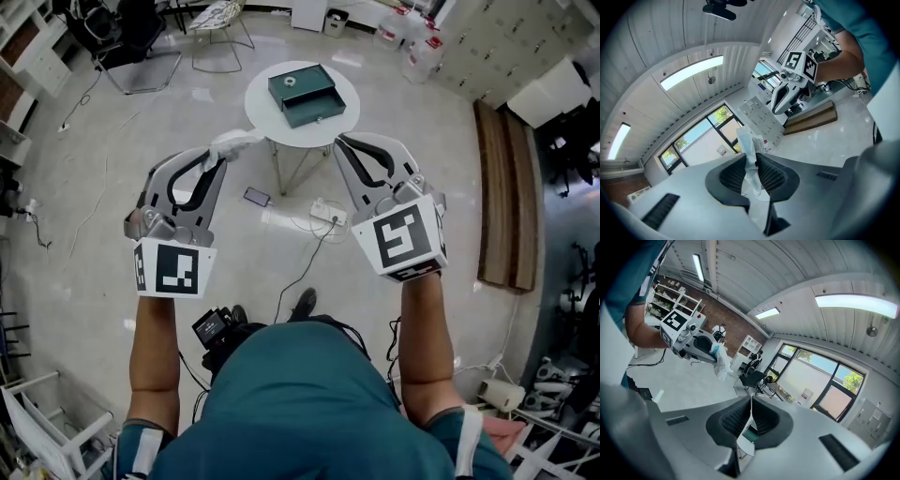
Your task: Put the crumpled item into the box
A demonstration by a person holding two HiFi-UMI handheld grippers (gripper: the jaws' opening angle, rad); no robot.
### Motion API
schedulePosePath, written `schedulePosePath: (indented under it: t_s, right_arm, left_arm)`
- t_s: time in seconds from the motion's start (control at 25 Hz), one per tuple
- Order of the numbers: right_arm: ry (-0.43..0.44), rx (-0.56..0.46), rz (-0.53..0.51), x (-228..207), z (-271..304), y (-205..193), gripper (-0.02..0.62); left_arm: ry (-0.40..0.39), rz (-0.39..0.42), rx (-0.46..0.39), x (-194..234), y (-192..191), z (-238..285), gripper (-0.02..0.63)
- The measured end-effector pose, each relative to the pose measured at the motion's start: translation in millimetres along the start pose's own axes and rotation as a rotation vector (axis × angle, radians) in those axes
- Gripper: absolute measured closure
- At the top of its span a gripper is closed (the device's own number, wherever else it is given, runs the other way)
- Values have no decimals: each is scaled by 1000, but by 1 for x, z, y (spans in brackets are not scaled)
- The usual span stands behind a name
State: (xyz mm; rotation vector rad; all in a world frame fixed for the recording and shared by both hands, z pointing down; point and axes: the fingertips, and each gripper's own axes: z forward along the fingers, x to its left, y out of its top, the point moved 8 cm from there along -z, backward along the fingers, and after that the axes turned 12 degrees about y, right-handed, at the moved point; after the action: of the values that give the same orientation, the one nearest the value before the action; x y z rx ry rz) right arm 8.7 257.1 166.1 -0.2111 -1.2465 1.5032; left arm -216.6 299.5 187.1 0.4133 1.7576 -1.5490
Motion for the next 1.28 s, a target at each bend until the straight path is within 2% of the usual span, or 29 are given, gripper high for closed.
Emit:
schedulePosePath:
  t_s: [0.2,0.36,0.6,0.84,1.0,1.28]
  right_arm:
    - [41,-43,-24,-31,-13,-28,556]
    - [41,-55,-6,-55,-27,-49,555]
    - [34,-53,14,-83,-34,-85,555]
    - [-28,15,76,-104,-27,-114,555]
    - [-109,85,105,-123,-9,-109,555]
    - [-193,148,133,-158,15,-98,555]
  left_arm:
    - [32,13,42,-22,26,23,528]
    - [42,47,51,-36,50,44,528]
    - [8,34,49,-60,58,84,528]
    - [-72,22,-15,-71,50,136,528]
    - [-132,18,-88,-56,32,178,528]
    - [-210,-14,-198,-24,20,244,528]
